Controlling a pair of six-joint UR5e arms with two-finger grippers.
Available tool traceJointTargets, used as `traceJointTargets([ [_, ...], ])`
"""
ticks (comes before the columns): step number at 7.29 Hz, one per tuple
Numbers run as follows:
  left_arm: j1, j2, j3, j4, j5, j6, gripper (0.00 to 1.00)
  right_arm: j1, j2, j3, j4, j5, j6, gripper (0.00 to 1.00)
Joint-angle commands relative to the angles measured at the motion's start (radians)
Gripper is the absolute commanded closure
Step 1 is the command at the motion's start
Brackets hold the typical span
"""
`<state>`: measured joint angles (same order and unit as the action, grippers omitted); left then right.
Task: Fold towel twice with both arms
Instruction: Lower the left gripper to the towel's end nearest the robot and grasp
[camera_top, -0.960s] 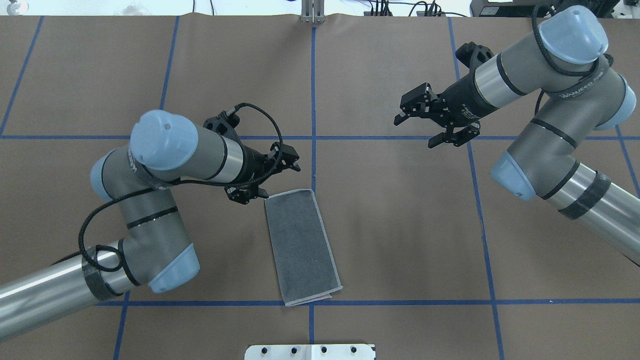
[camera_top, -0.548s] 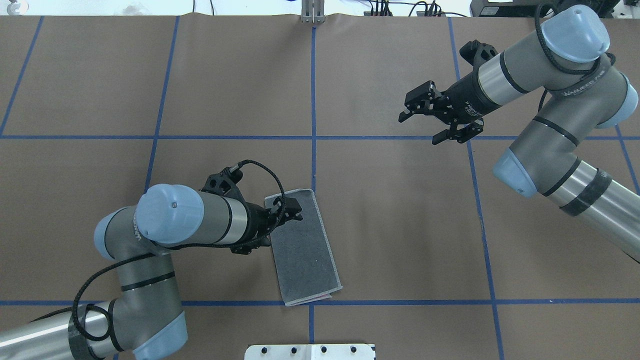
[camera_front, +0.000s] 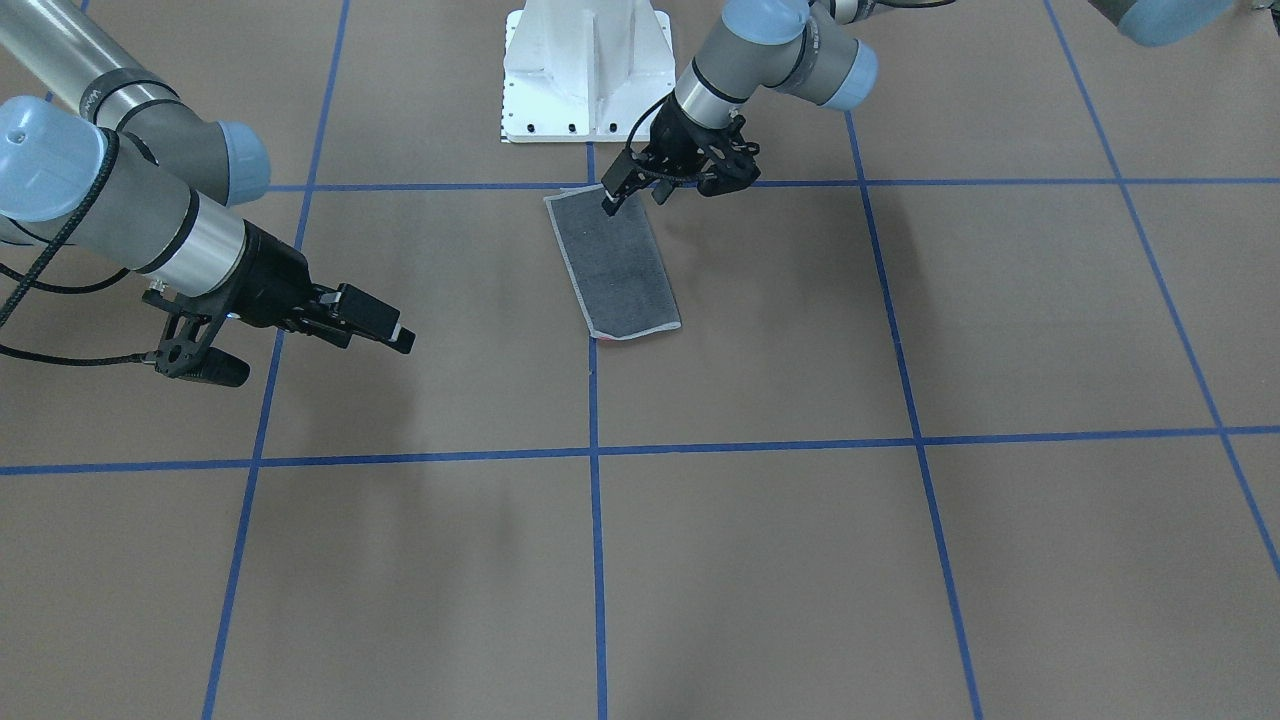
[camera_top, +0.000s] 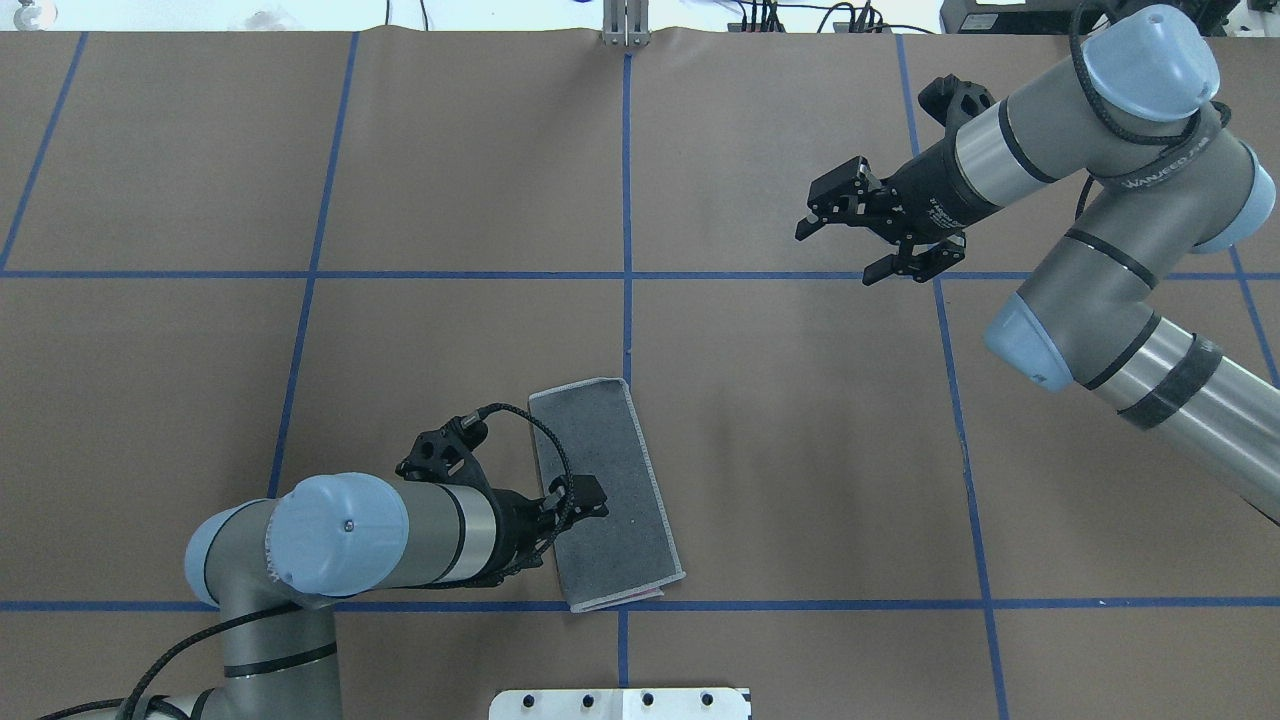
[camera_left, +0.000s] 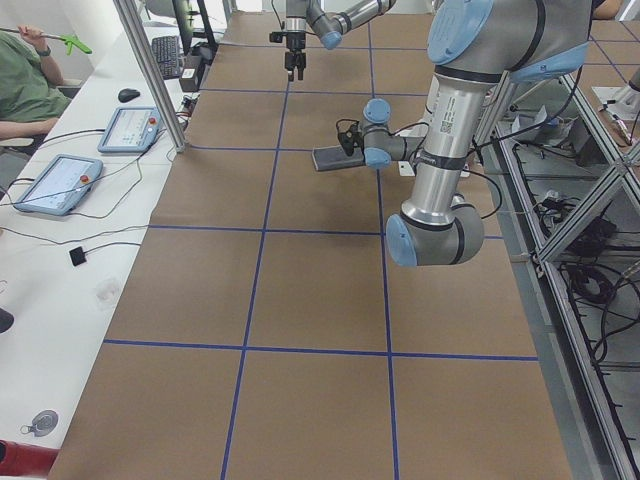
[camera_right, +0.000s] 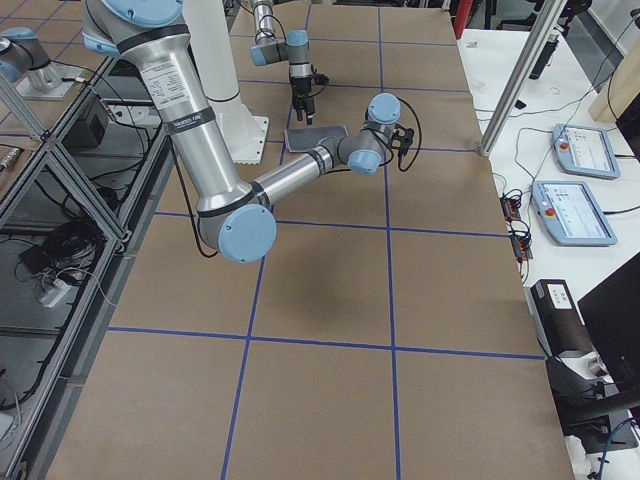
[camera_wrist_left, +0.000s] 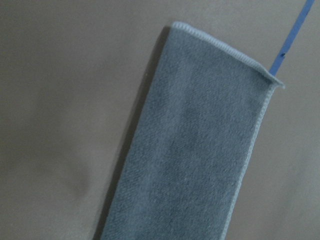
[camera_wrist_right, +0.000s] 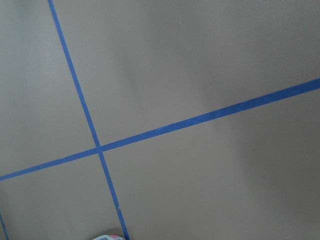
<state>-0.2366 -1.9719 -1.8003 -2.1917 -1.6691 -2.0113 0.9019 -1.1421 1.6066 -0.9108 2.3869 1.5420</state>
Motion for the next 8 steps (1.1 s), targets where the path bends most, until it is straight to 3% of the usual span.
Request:
traceJointTargets([
  [1, 0.054, 0.004, -0.004, 0.001, 0.043, -0.020, 0.00, 0.000, -0.001, 0.006, 0.001, 0.002, 0.001, 0.00],
  [3, 0.094, 0.002, 0.001, 0.001, 0.068, -0.024, 0.02, -0.001, -0.001, 0.007, 0.001, 0.003, 0.001, 0.00],
  [8, 0.108, -0.002, 0.015, 0.001, 0.071, -0.024, 0.17, 0.000, -0.001, 0.007, 0.001, 0.008, 0.003, 0.00],
])
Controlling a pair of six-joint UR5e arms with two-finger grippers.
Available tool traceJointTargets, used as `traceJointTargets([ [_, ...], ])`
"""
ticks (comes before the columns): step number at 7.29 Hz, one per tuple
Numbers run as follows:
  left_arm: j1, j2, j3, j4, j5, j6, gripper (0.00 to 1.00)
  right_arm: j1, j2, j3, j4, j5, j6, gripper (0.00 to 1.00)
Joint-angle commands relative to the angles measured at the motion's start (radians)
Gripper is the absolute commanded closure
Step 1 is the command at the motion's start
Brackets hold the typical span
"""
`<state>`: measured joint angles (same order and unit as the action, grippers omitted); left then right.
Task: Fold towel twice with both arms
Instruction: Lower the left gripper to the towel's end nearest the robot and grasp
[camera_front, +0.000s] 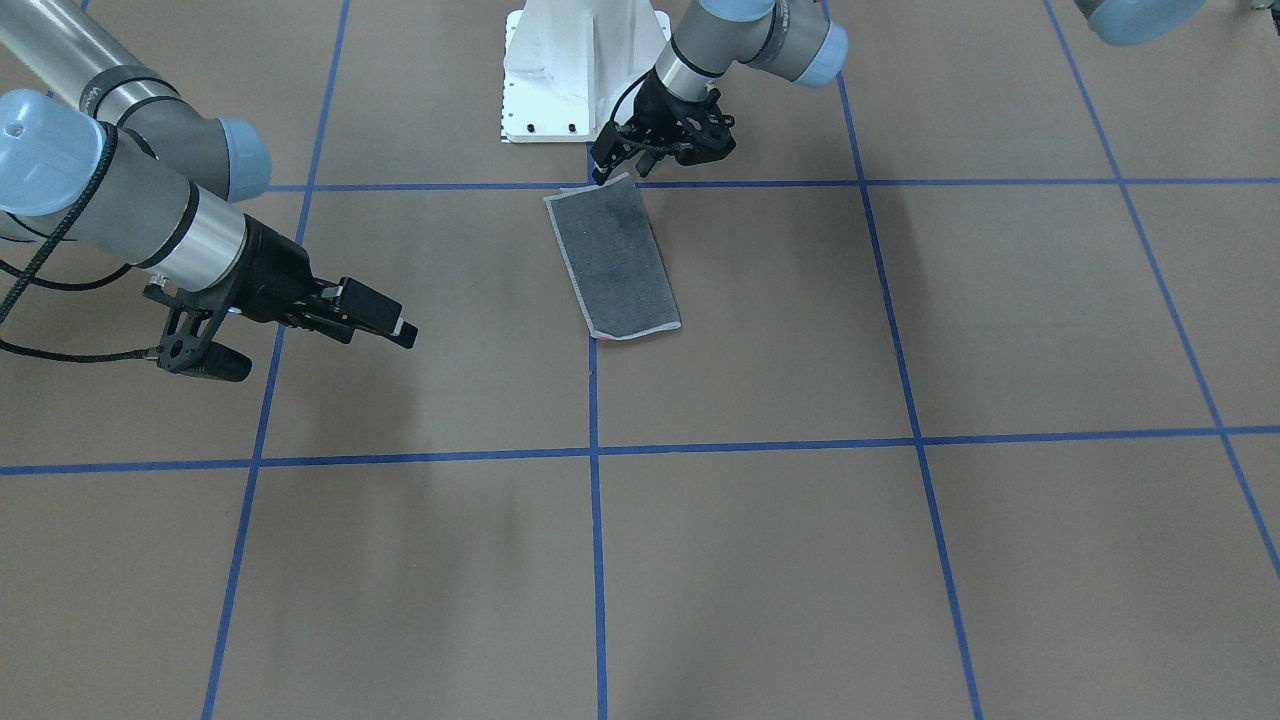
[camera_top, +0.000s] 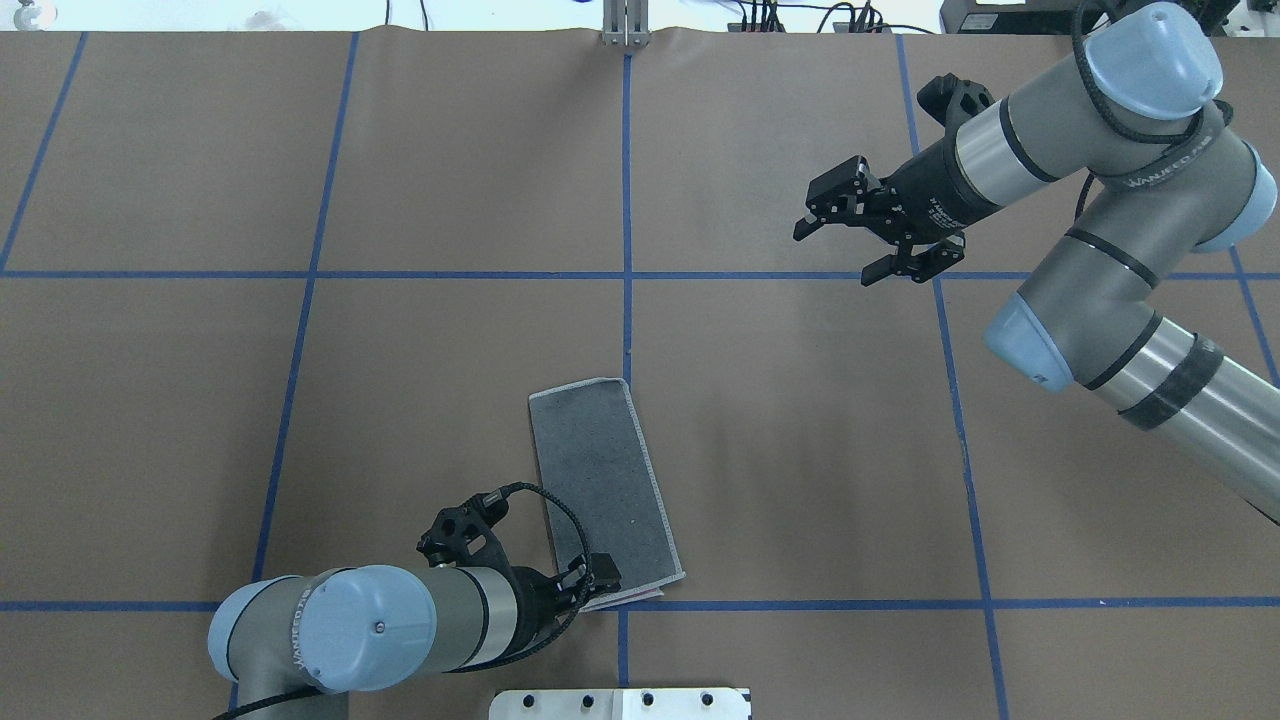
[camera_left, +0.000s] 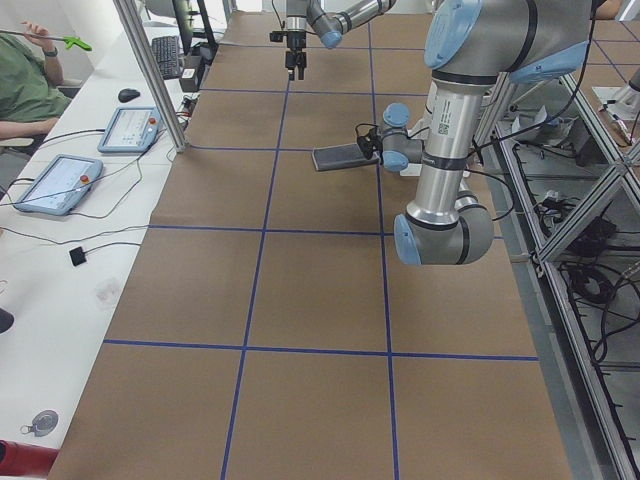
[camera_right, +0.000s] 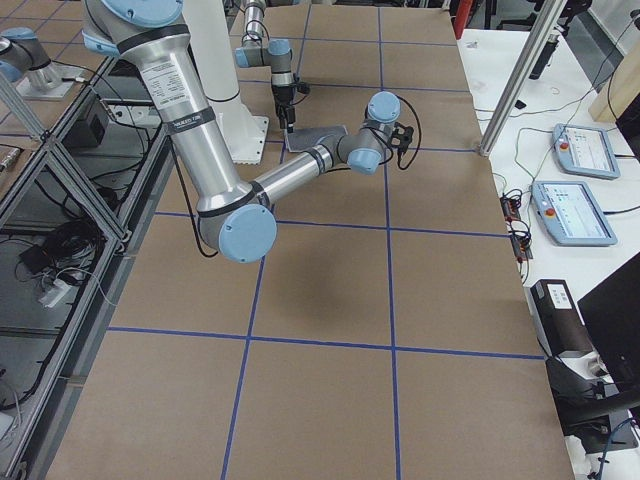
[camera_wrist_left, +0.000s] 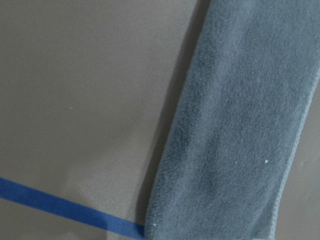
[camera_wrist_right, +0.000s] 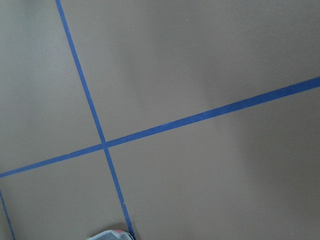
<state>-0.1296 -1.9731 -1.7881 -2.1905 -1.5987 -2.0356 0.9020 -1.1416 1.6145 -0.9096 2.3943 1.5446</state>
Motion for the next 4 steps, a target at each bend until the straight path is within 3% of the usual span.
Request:
traceJointTargets([
  [1, 0.001, -0.003, 0.009, 0.000, 0.000, 0.000, 0.18, 0.000, -0.001, -0.001, 0.000, 0.000, 0.000, 0.00],
  [4, 0.001, -0.003, 0.009, 0.000, 0.000, 0.000, 0.25, 0.000, -0.001, 0.001, 0.000, 0.000, 0.005, 0.00],
])
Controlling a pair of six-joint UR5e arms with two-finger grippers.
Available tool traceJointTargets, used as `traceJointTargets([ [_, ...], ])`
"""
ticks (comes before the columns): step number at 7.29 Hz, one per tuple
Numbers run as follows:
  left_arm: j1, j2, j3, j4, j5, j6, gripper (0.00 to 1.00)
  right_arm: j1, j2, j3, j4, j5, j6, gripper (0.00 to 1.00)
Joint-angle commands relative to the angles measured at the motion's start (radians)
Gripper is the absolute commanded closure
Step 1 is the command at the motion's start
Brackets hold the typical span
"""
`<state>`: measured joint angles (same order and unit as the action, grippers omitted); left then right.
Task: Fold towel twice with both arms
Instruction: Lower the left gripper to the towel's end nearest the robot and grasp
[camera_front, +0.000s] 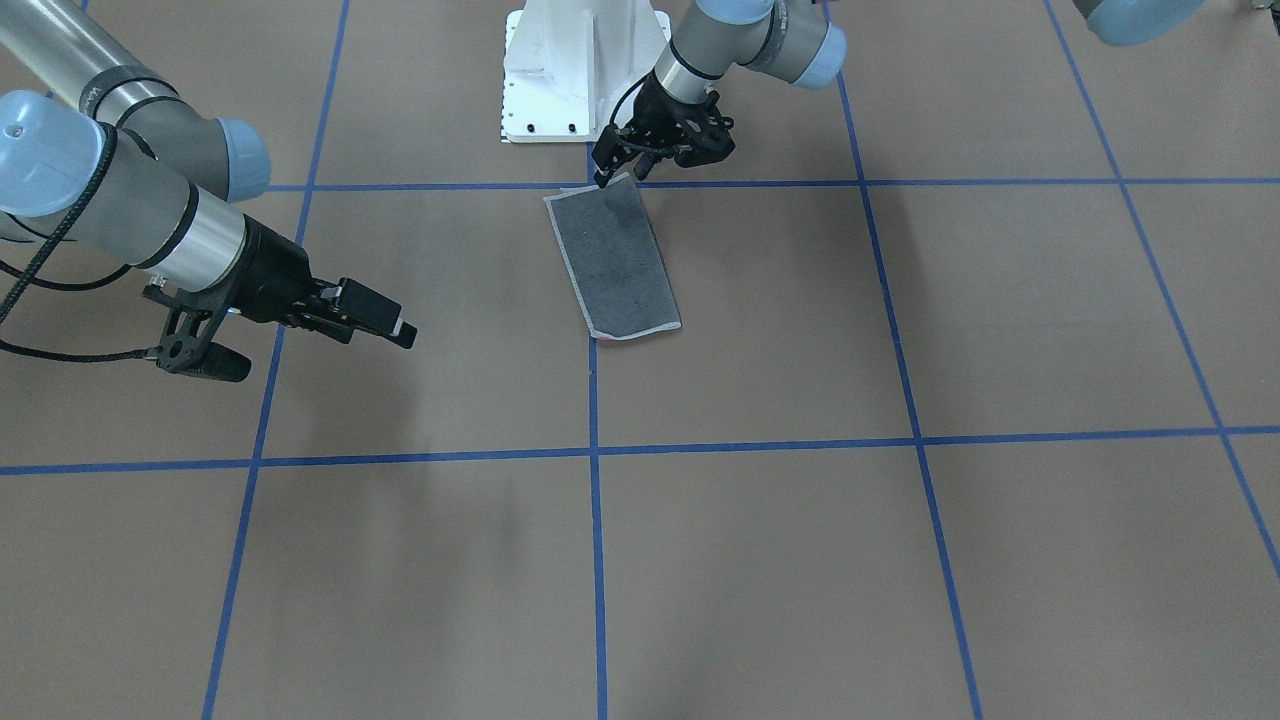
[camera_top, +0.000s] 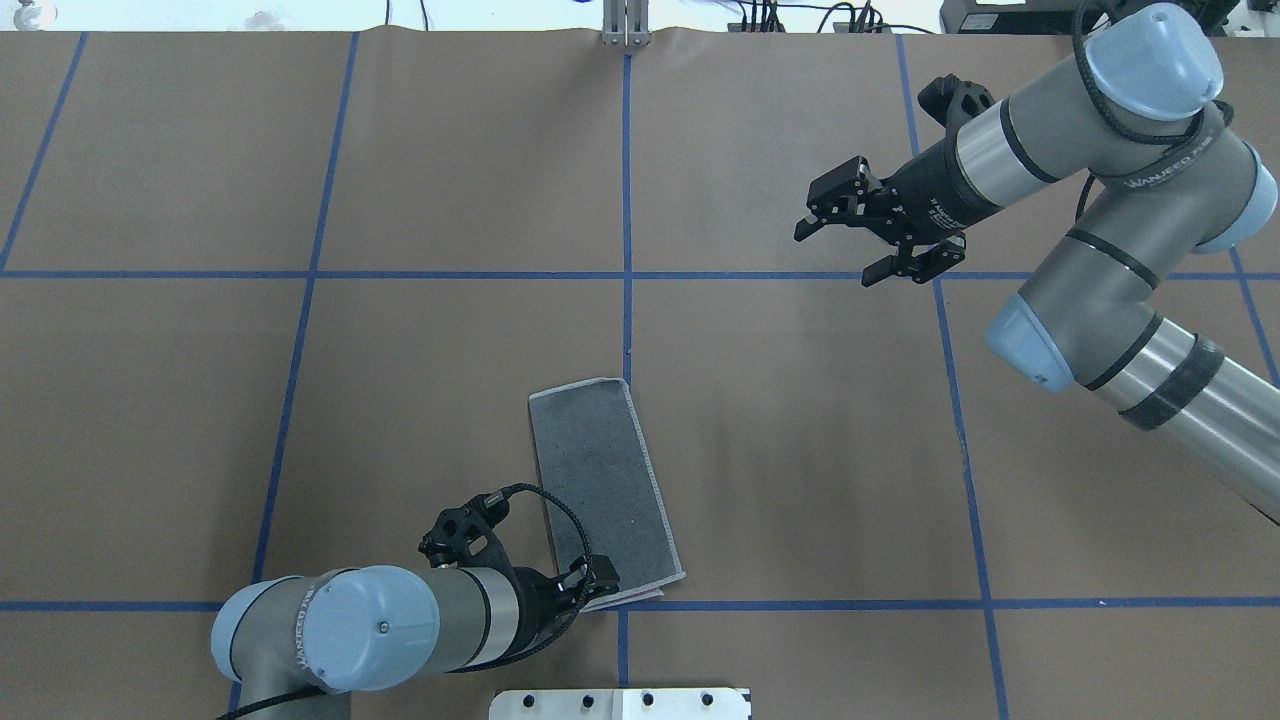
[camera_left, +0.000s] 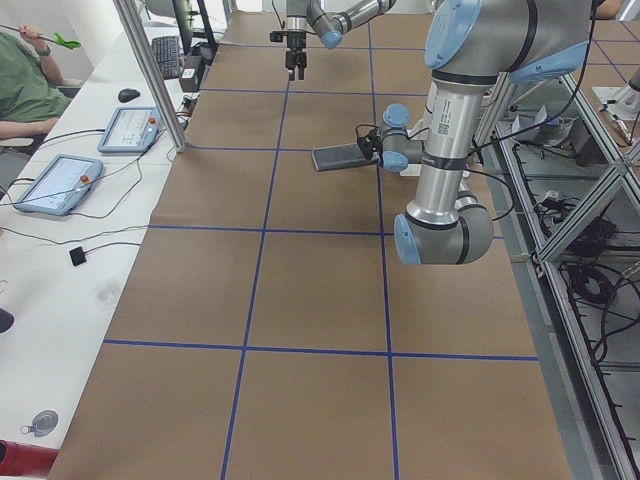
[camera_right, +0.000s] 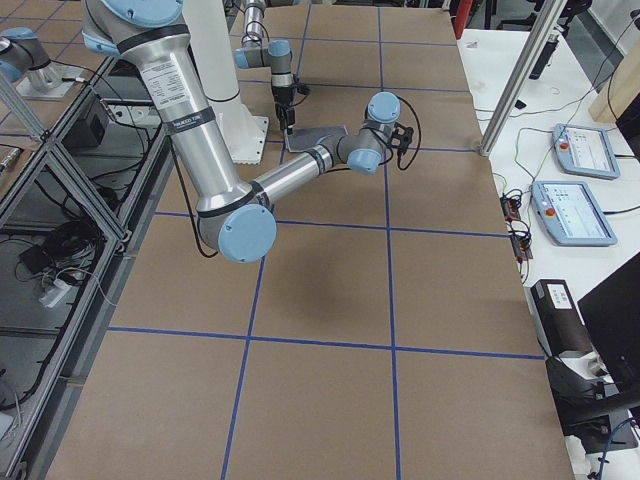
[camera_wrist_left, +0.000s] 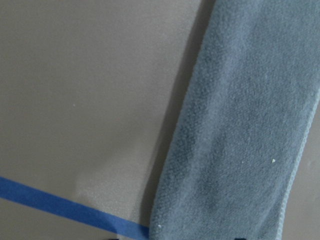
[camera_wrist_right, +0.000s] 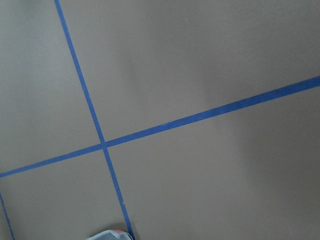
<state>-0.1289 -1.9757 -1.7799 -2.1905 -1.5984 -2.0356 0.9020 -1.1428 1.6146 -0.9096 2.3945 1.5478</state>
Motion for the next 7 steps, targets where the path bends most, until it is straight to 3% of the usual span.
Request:
traceJointTargets([
  [1, 0.000, -0.002, 0.001, 0.002, 0.008, -0.002, 0.32, 0.000, -0.002, 0.001, 0.000, 0.000, 0.001, 0.00],
  [7, -0.006, -0.005, 0.007, 0.002, 0.012, 0.000, 0.54, -0.003, -0.006, -0.008, 0.000, -0.002, -0.005, 0.00],
])
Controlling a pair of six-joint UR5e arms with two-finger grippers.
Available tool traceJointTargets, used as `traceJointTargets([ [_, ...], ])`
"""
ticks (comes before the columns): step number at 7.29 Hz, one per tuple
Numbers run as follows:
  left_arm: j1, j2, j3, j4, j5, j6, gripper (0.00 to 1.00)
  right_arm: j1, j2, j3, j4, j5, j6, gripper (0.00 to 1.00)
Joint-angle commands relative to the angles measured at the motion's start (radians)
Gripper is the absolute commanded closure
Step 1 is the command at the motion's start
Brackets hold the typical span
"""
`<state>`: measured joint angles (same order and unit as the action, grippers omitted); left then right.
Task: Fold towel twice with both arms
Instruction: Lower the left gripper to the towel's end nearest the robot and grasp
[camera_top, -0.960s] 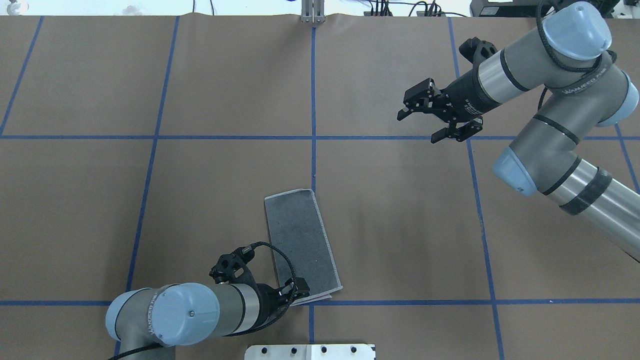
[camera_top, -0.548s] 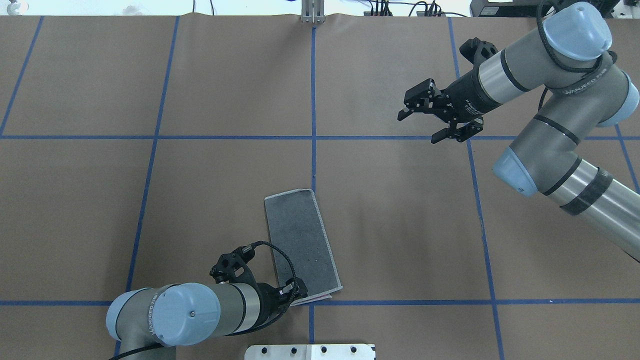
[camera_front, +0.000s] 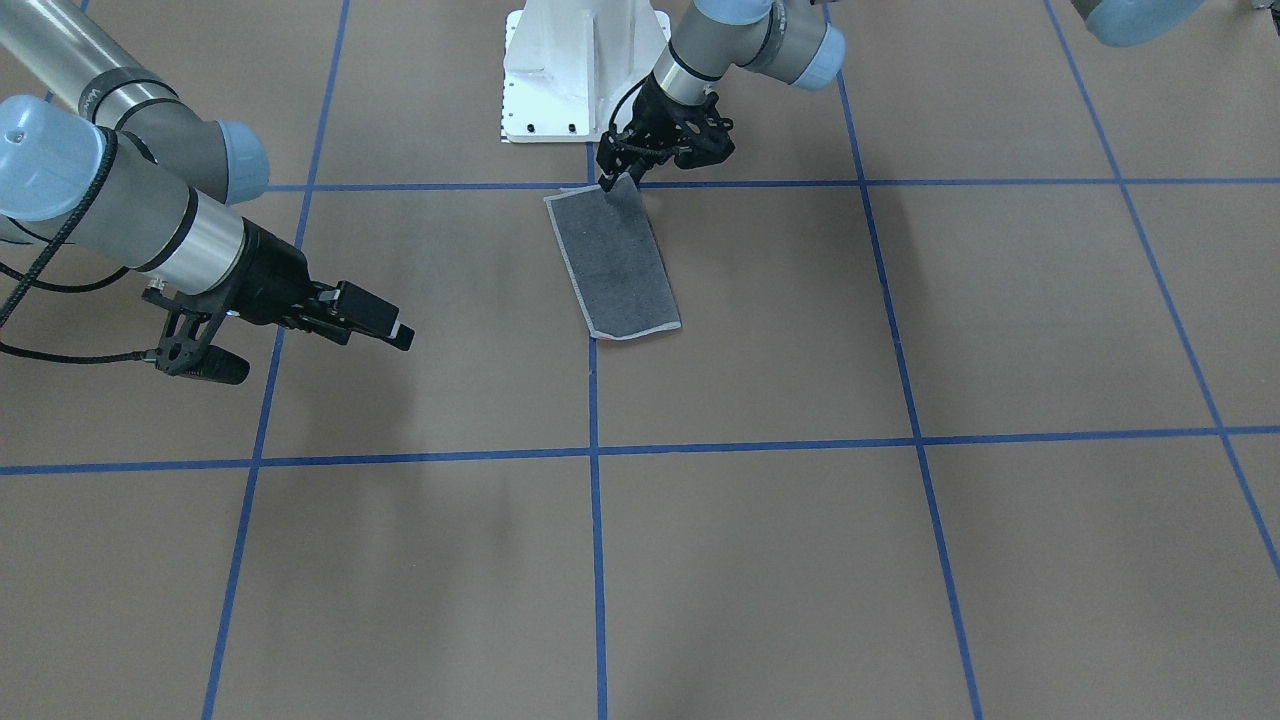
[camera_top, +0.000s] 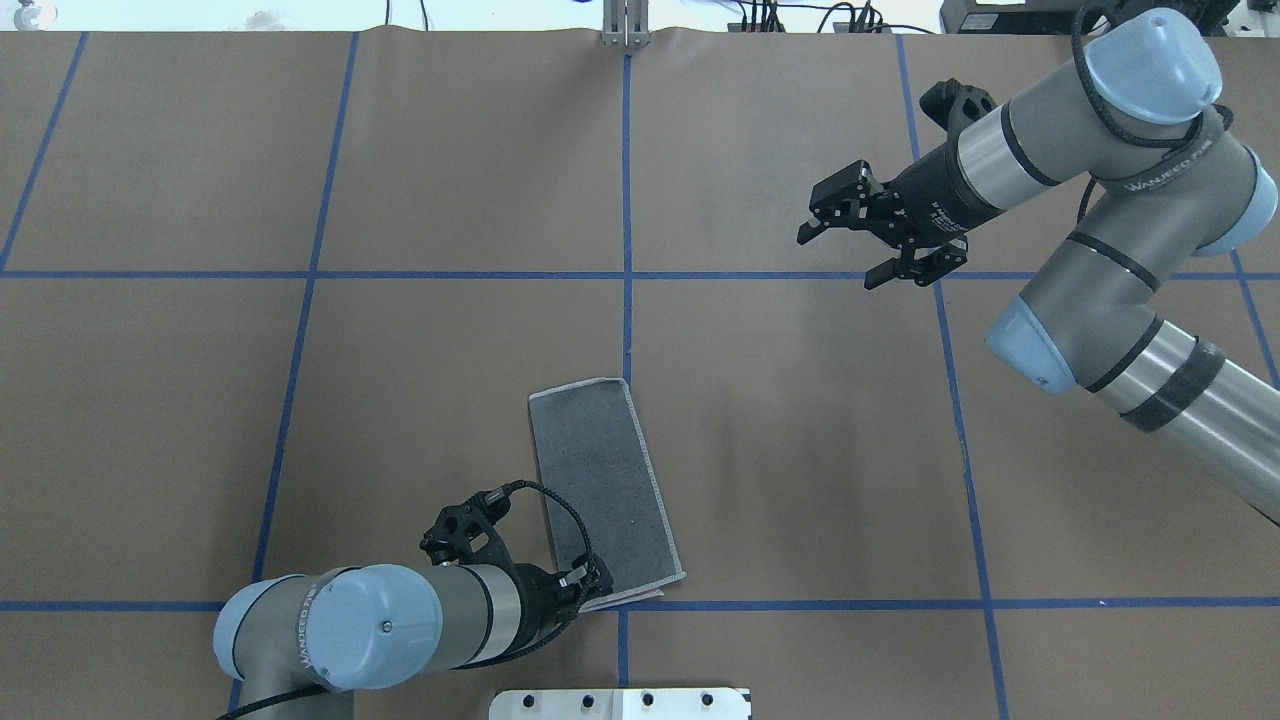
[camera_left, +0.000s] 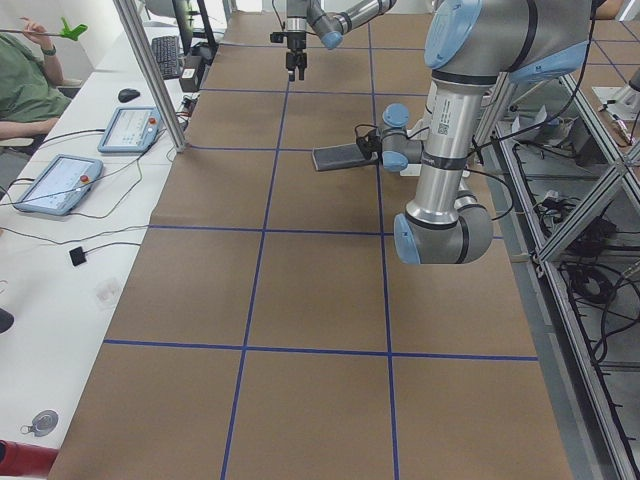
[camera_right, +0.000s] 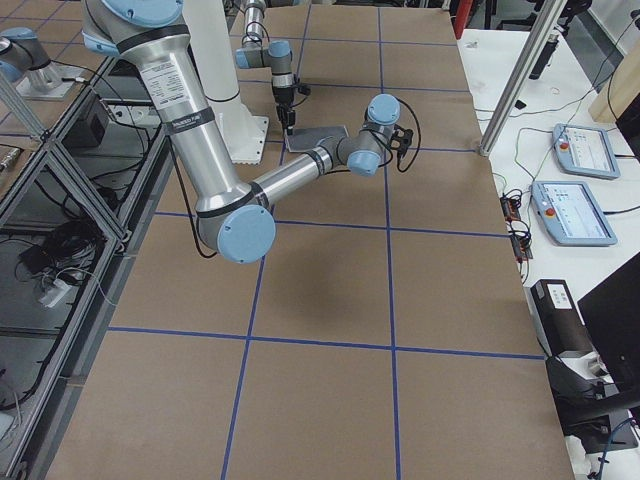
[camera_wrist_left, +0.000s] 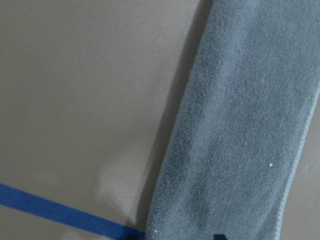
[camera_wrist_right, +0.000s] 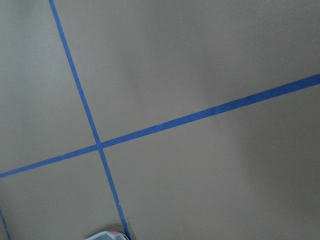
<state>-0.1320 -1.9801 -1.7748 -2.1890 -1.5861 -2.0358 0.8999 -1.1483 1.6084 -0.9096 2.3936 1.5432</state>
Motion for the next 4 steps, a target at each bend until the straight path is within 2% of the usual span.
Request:
traceJointTargets([
  [1, -0.006, 0.000, 0.002, 0.000, 0.000, 0.000, 0.64, -0.001, -0.001, -0.002, 0.000, -0.001, 0.000, 0.00],
  [3, -0.008, -0.003, -0.014, 0.000, 0.000, -0.003, 0.81, -0.001, -0.002, -0.002, 0.000, -0.002, 0.000, 0.00],
  [4, -0.009, -0.002, -0.018, 0.000, 0.000, -0.004, 0.93, -0.001, -0.002, -0.002, 0.000, -0.002, 0.000, 0.00],
])
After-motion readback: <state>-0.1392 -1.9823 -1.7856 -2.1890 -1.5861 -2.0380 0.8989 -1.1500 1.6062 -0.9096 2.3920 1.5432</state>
